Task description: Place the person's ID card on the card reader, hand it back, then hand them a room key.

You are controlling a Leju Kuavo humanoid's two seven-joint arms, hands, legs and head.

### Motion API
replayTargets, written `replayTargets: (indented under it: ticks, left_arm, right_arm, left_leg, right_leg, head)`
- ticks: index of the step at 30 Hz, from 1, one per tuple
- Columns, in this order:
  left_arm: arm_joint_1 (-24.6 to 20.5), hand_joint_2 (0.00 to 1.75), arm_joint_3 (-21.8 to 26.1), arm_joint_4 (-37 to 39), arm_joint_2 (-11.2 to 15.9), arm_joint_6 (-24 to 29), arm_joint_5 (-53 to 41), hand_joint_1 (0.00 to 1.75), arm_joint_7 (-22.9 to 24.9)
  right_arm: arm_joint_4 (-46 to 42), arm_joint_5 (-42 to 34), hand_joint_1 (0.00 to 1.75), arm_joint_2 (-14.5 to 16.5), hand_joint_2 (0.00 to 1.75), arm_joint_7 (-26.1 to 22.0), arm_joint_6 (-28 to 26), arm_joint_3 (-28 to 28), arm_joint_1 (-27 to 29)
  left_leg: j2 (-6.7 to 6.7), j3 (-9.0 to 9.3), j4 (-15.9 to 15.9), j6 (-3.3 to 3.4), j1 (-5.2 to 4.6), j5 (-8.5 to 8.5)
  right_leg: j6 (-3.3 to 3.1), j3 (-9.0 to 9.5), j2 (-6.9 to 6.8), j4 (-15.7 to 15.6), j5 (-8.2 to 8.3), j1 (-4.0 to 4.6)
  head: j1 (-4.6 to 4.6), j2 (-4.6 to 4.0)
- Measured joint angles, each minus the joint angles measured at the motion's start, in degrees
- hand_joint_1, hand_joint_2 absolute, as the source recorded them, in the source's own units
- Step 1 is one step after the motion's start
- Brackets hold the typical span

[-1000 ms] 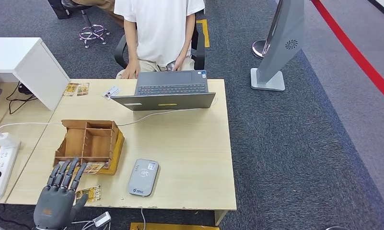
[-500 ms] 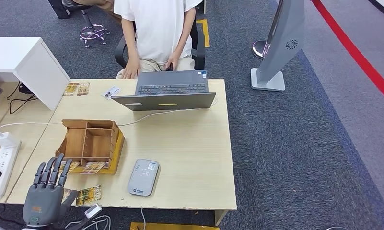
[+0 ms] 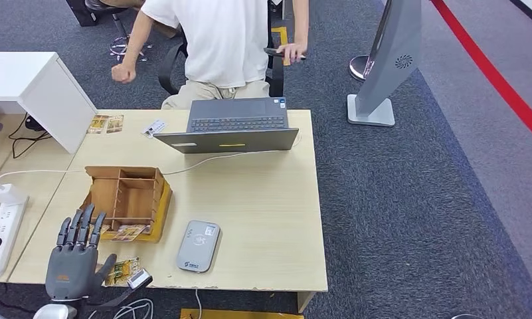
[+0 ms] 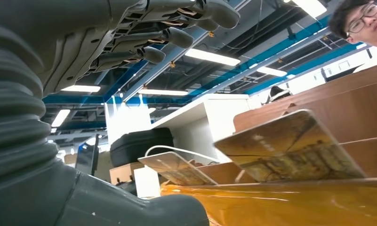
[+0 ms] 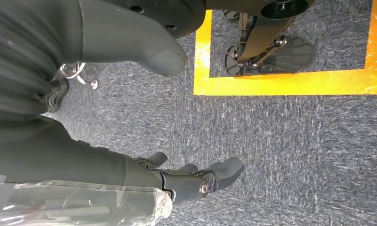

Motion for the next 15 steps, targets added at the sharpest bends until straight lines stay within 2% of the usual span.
replayTargets:
  ticks: [7, 15]
  left_arm:
    - [-1.93, 1.75, -1.56, 2.12, -0.14, 0.00, 0.80, 0.00, 2.17]
    - [-3.18, 1.75, -1.75, 4.76, -0.26, 0.00, 1.11, 0.00, 2.25]
  right_arm:
    - [0.00, 0.03, 0.00, 0.03, 1.75, 0.09, 0.00, 0.01, -0.05]
    - [0.00, 0.03, 0.00, 0.07, 1.75, 0.01, 0.05, 0.05, -0.06]
  left_leg:
    - [0.01, 0.01, 0.00, 0.00, 0.00, 0.00]
    - [0.02, 0.01, 0.00, 0.00, 0.00, 0.00]
  right_leg:
    - [0.00, 0.00, 0.02, 0.00, 0.00, 0.00]
    - [0.00, -0.01, 0.03, 0.00, 0.00, 0.00]
  head:
    - [0.01, 0.00]
    - [0.01, -0.01]
